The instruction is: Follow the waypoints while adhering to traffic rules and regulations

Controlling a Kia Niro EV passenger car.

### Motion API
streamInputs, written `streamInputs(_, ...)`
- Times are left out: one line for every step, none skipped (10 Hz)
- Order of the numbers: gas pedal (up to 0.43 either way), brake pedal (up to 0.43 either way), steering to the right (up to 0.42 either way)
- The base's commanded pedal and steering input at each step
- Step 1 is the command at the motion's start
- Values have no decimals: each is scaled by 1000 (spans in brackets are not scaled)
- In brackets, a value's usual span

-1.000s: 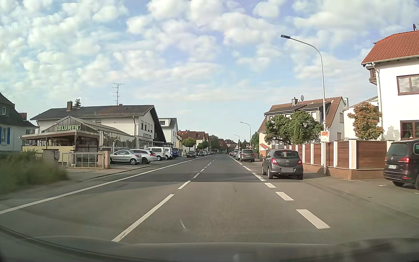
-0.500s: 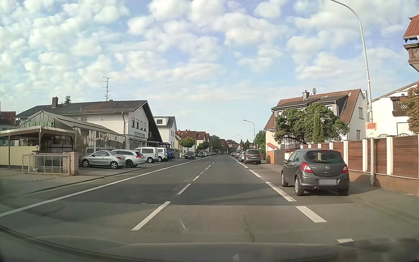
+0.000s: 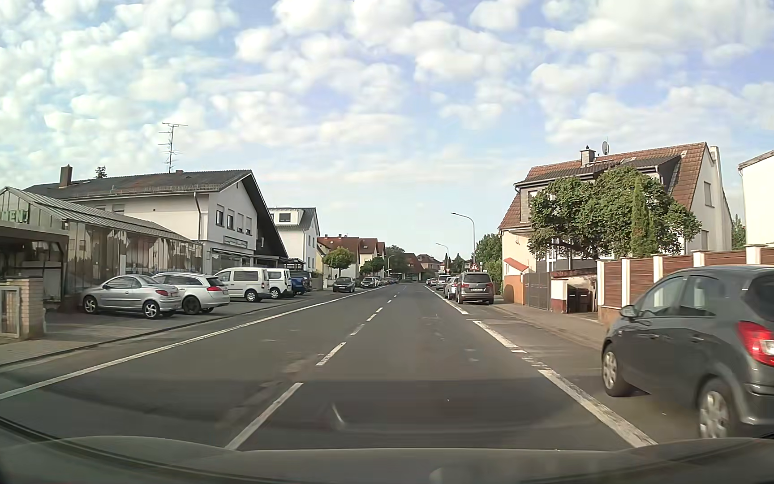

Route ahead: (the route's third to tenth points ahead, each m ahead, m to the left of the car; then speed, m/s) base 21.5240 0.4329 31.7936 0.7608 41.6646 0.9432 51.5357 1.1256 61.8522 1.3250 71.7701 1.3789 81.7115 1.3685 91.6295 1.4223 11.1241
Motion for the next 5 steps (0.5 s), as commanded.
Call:
streamInputs(39, 30, 3)
streamInputs(28, 30, 2)
streamInputs(28, 30, 1)
streamInputs(28, 30, 1)
streamInputs(28, 30, 1)
